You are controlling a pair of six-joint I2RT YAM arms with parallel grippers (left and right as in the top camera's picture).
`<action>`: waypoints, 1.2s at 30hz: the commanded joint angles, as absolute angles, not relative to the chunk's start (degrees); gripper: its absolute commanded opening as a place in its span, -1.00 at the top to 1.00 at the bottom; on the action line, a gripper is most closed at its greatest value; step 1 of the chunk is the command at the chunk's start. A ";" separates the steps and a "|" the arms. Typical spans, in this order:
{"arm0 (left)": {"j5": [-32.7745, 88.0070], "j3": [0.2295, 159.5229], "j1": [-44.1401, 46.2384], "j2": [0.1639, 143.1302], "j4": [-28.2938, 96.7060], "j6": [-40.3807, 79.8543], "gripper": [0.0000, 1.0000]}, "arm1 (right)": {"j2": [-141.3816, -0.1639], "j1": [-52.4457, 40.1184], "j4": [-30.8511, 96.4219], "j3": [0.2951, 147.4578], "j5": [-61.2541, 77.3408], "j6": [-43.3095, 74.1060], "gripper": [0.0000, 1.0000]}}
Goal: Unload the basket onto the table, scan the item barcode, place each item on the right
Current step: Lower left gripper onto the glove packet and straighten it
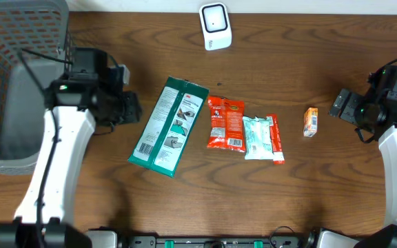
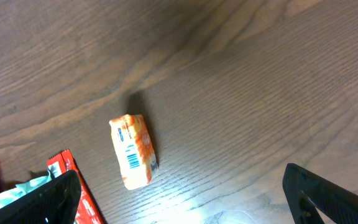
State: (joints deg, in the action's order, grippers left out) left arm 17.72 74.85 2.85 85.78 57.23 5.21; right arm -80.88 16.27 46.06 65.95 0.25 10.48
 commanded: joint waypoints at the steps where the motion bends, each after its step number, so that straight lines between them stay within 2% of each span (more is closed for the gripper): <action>1: 17.91 71.61 4.80 88.86 55.86 5.21 0.85 | -80.82 16.47 46.13 66.52 0.10 11.29 -0.99; 5: 11.18 68.47 7.97 92.90 52.60 5.32 0.85 | -80.82 16.47 46.13 66.52 0.10 11.31 -0.98; 9: -0.23 66.83 10.31 97.60 51.18 11.79 0.81 | -80.82 16.47 46.13 66.52 0.12 11.31 -0.98; 13: -2.35 66.54 10.48 101.23 48.58 13.54 0.75 | -80.82 16.47 46.11 66.52 0.10 11.29 -0.98; 21: -5.87 66.54 10.48 107.22 45.71 14.74 0.75 | -80.82 16.47 46.11 66.52 0.12 11.31 -0.98; 24: -4.91 66.39 10.50 108.27 46.19 15.16 0.72 | -80.82 16.47 46.13 66.52 0.12 11.29 -0.98; 25: -3.38 66.13 10.50 108.36 46.39 15.14 0.66 | -80.82 16.47 46.13 66.52 0.12 11.31 -0.99; 27: 1.13 64.69 10.50 108.36 46.26 15.16 0.66 | -80.82 16.47 46.13 66.52 0.12 11.29 -0.99; 28: 2.00 64.10 10.50 108.36 46.09 15.14 0.57 | -80.82 16.47 46.13 66.52 0.12 11.31 -0.99; 36: 9.91 60.18 10.48 108.14 45.69 14.68 0.47 | -80.82 16.47 46.11 66.52 0.12 11.31 -0.99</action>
State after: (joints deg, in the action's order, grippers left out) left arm 3.92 62.78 10.20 106.72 44.80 15.05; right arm -80.88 16.27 46.04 65.95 0.25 10.48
